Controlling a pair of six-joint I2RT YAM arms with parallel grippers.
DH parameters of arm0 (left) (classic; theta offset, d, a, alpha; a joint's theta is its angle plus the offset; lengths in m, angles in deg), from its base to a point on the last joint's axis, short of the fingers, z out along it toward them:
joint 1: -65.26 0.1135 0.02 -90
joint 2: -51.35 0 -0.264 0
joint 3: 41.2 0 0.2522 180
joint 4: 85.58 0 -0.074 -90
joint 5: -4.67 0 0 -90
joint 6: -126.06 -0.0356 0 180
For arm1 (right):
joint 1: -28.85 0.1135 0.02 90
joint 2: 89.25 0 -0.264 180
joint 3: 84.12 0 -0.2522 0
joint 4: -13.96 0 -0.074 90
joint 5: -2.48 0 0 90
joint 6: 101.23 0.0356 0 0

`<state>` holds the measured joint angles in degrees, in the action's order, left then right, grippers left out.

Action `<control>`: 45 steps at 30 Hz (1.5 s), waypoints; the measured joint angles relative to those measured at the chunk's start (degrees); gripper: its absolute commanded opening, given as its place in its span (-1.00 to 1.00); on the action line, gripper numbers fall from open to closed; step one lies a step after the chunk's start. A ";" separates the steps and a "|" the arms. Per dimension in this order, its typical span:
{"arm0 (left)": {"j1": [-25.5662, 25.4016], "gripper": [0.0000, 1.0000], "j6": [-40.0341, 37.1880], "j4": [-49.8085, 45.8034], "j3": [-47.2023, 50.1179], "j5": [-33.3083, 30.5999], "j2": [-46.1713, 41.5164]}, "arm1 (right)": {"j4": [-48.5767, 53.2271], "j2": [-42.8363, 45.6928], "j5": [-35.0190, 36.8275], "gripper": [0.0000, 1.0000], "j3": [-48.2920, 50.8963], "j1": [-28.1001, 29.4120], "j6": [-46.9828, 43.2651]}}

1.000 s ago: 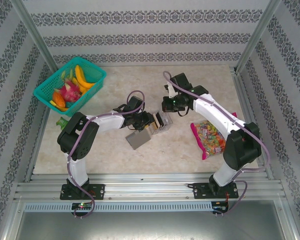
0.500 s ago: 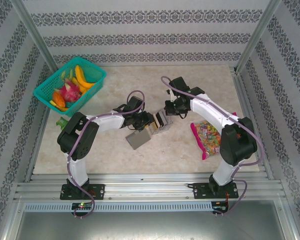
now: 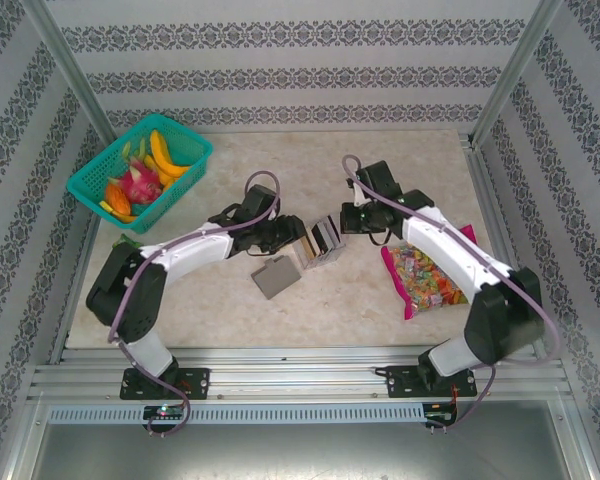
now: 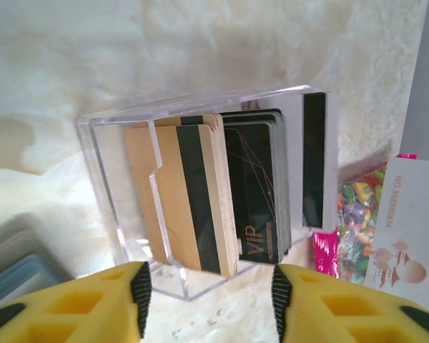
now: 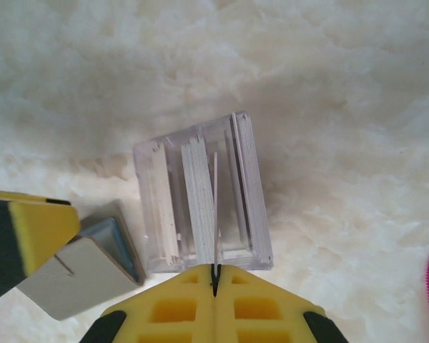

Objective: Put the credit cards into the card holder

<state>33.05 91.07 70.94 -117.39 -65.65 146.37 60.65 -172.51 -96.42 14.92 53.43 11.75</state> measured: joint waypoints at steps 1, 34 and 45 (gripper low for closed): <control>0.13 0.30 -0.81 -0.81 0.59 -0.59 -1.49 | -1.95 1.84 -0.09 -1.00 1.92 0.22 0.68; -4.94 -0.17 -10.62 -1.81 15.74 13.81 -9.60 | -9.44 10.82 5.27 -1.00 12.52 9.44 11.32; -13.27 -0.12 -9.18 2.69 8.66 11.32 -1.77 | -8.57 16.41 6.29 -1.00 18.32 8.55 15.28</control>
<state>19.79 81.89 73.63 -108.74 -54.32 144.60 52.08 -156.10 -90.13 33.23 61.98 27.03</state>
